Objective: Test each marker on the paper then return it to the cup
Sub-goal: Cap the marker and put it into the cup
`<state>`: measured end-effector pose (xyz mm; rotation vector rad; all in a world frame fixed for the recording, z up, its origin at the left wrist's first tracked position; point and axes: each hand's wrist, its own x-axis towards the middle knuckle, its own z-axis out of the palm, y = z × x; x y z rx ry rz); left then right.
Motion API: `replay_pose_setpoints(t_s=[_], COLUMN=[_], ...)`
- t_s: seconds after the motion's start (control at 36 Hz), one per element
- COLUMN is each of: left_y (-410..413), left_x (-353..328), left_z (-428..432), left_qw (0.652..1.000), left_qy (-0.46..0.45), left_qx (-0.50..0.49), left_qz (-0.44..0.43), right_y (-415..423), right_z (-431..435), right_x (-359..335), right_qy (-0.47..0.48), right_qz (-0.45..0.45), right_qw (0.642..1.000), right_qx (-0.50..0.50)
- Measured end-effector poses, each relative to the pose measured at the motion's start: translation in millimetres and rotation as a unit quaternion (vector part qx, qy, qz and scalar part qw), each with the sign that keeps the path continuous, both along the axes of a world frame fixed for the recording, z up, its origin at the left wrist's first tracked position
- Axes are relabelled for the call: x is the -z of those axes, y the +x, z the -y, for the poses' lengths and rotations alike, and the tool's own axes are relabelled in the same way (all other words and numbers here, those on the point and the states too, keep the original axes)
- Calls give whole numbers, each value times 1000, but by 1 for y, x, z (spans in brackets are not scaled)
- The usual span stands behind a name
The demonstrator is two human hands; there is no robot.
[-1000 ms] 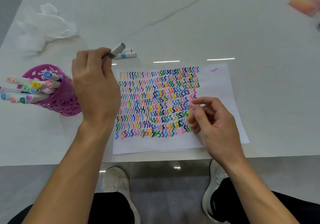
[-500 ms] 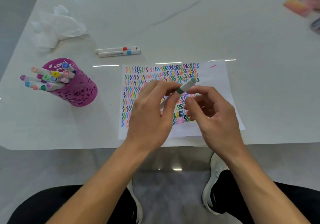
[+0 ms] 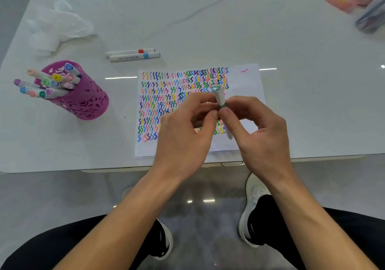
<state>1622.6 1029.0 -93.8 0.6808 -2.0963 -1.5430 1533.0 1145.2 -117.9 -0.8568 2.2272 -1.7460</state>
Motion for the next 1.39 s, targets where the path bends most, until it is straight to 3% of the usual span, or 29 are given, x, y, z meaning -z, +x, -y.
replay_pose_setpoints(t_s=[0.44,0.86,1.03,1.39], left_y=[4,3,0,-8], left_x=[1,14,22,25], left_z=[7,20,15,11], left_qw=[999,987,989,992], left_qy=[3,-75,-36,28], left_qx=[28,76,63,31], left_qz=[38,118,127,123], right_y=[-7,-13,-17,-14], right_z=[-9,-8,-11,-9], right_x=[9,12,15,16], right_qy=[89,192,285,302], right_qz=[-104,-115,-116,-131], right_qw=[988,971,947,943], right_qx=[-70,-88,-98,-57])
